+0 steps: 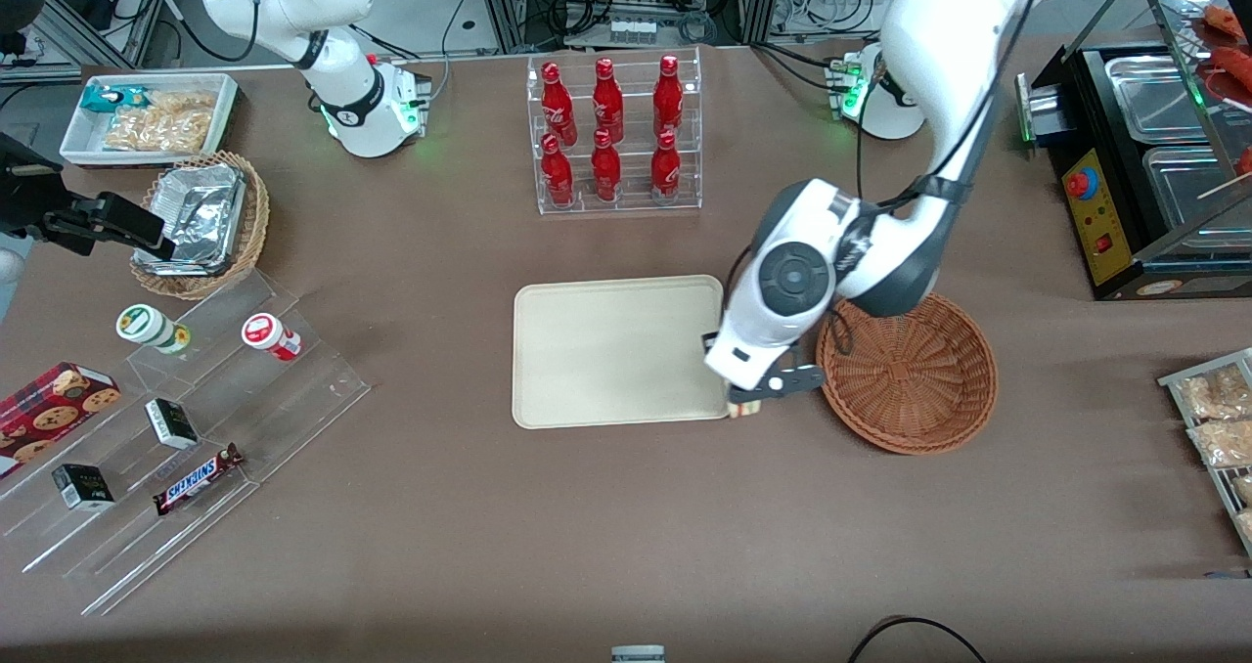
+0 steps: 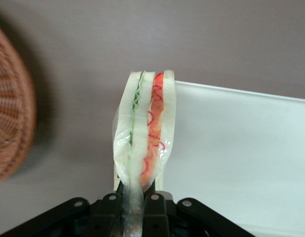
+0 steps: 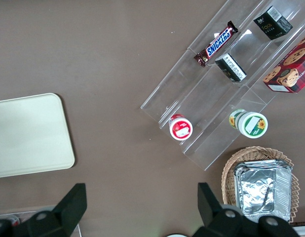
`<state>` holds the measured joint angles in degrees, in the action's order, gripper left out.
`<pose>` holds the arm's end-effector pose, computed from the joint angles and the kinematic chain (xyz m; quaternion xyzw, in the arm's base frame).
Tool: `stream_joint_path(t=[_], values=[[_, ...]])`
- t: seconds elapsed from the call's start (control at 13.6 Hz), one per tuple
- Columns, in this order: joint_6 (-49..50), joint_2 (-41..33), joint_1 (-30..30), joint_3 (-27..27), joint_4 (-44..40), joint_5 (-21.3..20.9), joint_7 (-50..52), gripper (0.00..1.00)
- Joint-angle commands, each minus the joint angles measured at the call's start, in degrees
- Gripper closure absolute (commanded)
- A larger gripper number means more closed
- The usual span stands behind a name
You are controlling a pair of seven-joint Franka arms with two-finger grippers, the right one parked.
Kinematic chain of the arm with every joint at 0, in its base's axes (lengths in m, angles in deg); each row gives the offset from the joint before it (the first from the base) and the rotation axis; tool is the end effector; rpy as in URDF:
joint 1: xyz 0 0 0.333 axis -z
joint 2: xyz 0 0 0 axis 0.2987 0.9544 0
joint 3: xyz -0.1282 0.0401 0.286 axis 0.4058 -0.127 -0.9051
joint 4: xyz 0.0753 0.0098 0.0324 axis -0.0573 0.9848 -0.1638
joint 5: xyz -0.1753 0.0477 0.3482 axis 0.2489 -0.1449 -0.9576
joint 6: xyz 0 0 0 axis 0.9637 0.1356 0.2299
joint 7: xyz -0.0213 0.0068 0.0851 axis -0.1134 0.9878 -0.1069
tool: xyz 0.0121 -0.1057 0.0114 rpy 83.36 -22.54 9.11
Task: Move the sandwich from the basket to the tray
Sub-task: 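Lift the sandwich out of the basket and carry it over the cream tray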
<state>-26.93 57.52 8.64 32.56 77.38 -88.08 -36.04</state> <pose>0.5692 -0.3897 0.3285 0.9941 0.0853 -0.0669 0.0001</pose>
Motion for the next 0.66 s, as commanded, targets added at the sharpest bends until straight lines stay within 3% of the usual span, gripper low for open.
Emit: stream_joint_path(t=[0.0, 0.59], values=[[1.26, 6.03, 4.28, -0.58, -8.07, 0.32, 3.23, 0.99], [1.27, 15.97, 13.61, -1.20, -18.72, -1.78, 14.22, 0.99]])
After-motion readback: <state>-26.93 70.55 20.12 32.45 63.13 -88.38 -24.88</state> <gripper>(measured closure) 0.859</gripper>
